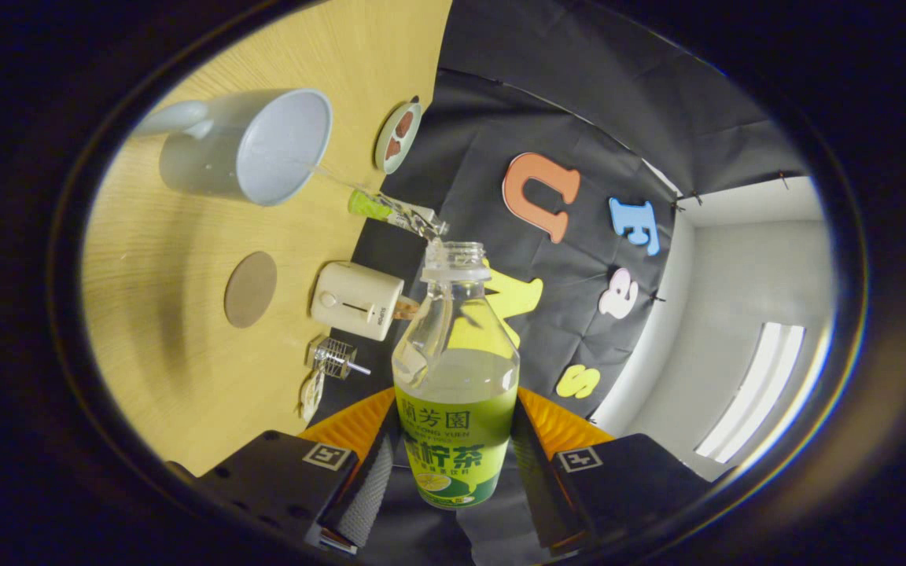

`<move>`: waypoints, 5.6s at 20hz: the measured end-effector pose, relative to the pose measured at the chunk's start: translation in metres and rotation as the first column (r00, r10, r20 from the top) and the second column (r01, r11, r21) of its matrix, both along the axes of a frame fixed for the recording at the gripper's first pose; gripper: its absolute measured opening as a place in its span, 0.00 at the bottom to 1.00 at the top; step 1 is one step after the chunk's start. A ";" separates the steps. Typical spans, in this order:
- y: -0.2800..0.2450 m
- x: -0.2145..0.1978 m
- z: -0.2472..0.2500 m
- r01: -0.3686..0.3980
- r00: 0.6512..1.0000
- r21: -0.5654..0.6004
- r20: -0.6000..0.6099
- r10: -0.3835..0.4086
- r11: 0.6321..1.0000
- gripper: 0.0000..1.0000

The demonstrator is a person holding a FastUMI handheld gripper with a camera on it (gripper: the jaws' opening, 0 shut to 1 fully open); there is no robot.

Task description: Take the bottle from table, then pour the juice into the cup, finally place the bottle on the coaster

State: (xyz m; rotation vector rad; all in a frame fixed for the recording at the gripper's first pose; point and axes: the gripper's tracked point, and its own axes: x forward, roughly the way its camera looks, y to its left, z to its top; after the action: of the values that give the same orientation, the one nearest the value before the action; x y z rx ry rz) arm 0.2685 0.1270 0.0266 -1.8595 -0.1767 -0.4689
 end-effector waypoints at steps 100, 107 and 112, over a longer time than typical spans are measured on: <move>0.017 0.072 -0.050 -0.062 0.909 0.994 0.093 0.406 -0.089 0.81; 0.000 0.126 -0.082 0.011 0.914 0.946 0.122 0.387 -0.324 0.81; 0.003 0.145 -0.096 0.033 0.911 0.945 0.105 0.399 -0.325 0.81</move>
State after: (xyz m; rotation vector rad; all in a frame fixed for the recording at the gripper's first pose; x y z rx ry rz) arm 0.4135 0.1305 -0.0694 -0.0145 0.1320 0.0538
